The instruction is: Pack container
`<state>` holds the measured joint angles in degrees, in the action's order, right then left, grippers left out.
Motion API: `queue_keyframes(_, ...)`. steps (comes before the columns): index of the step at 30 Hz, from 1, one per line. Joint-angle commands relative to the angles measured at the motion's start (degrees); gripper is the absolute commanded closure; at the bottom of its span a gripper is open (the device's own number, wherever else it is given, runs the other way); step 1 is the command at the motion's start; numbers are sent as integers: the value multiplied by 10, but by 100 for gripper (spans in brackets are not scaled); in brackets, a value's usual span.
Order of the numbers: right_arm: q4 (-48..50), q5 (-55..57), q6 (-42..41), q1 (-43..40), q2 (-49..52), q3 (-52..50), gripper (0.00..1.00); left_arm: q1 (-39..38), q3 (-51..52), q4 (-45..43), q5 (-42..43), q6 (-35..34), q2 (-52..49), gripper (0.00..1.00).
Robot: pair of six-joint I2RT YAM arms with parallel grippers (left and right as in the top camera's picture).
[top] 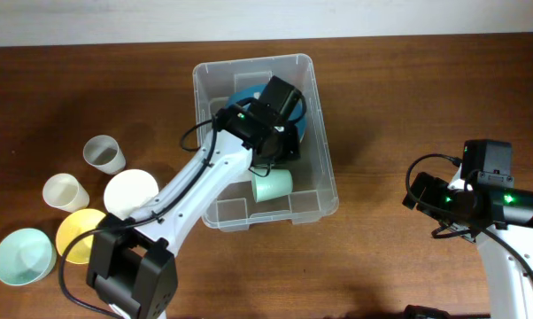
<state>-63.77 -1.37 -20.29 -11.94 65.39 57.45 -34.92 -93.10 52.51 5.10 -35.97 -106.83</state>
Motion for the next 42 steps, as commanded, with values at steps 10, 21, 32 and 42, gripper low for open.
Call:
queue_keyframes(10,1,7,10,3,1,-1,1,29,3,81,-17,7,2,99)
queue_keyframes(21,-1,7,16,3,1,-1,1,32,66,104,-13,-9,2,91)
queue_keyframes(32,-1,7,16,3,1,-1,1,32,87,104,-2,-8,4,87)
queue_keyframes(42,-1,7,16,3,1,-1,1,31,87,97,16,-8,4,87)
